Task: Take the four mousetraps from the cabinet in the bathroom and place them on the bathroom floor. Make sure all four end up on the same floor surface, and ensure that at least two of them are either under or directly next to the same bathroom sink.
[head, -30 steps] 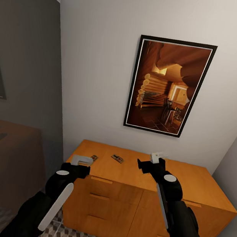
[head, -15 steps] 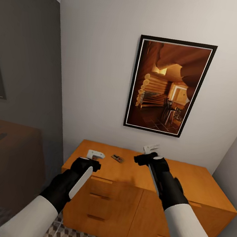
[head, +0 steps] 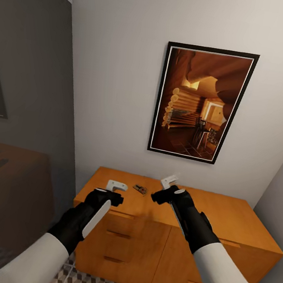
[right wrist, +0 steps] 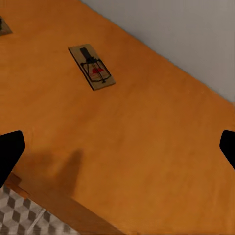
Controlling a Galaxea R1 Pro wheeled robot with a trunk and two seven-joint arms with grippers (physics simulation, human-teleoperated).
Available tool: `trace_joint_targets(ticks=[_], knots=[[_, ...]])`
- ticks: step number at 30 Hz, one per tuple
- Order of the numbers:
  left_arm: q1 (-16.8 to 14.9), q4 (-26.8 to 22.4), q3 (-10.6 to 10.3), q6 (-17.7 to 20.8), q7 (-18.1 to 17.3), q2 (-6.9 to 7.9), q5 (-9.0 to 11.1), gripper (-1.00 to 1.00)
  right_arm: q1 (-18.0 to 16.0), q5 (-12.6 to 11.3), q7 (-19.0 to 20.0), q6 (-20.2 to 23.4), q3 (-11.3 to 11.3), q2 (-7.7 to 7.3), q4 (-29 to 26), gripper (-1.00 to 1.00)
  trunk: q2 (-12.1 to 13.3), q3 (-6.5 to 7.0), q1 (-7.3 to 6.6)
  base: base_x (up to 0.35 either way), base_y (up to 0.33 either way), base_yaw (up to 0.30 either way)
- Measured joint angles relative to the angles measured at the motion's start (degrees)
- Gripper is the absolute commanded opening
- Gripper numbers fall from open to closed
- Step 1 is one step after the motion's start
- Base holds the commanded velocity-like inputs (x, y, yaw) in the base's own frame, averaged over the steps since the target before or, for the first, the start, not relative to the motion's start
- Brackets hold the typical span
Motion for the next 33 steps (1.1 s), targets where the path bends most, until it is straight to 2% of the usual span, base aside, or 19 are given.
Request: trace_joint_targets(ticks=[3, 9, 15, 17, 18, 21, 33], knots=[[0.0, 0.0, 0.1, -0.2, -0.3, 0.47, -0.2, 1.00, 0.0, 0.3, 4.0, -0.3, 0.2, -1.26, 1.2, 1.00, 0.0, 0.00, 0.00, 0.000, 0.000, 0.000], [0.0, 0.1, 0.4, -0.3, -0.1, 0.75, -0.3, 1.00, 0.0, 0.6, 6.4, -1.5, 0.4, -2.48, 1.7, 1.00, 0.0, 0.00, -0.03, 0.132, 0.000, 0.000], [0.0, 0.1, 0.4, -0.3, 0.0, 0.92, -0.3, 1.00, 0.0, 0.6, 6.6, -1.6, 0.4, -2.58, 1.8, 1.00, 0.0, 0.00, -0.01, 0.159, 0.000, 0.000], [0.0, 0.1, 0.4, -0.3, 0.0, 1.30, -0.3, 1.00, 0.0, 0.6, 6.6, -1.6, 0.4, -2.59, 1.8, 1.00, 0.0, 0.00, -0.01, 0.042, 0.000, 0.000], [0.0, 0.1, 0.4, -0.3, -0.3, 2.12, -0.3, 1.00, 0.0, 0.6, 6.6, -1.6, 0.5, -2.59, 1.8, 1.00, 0.0, 0.00, 0.00, 0.016, 0.000, 0.000], [0.0, 0.1, 0.4, -0.3, -0.4, 2.62, -0.2, 1.00, 0.0, 0.6, 6.6, -1.6, 0.7, -2.60, 1.9, 1.00, 0.0, 0.00, 0.00, 0.012, 0.004, 0.000], [0.0, 0.2, 0.3, -0.1, -0.5, 2.86, -0.2, 1.00, 0.0, 0.7, 6.6, -1.7, 0.9, -2.67, 2.0, 1.00, 0.0, 0.00, -0.01, 0.119, 0.119, 0.000]])
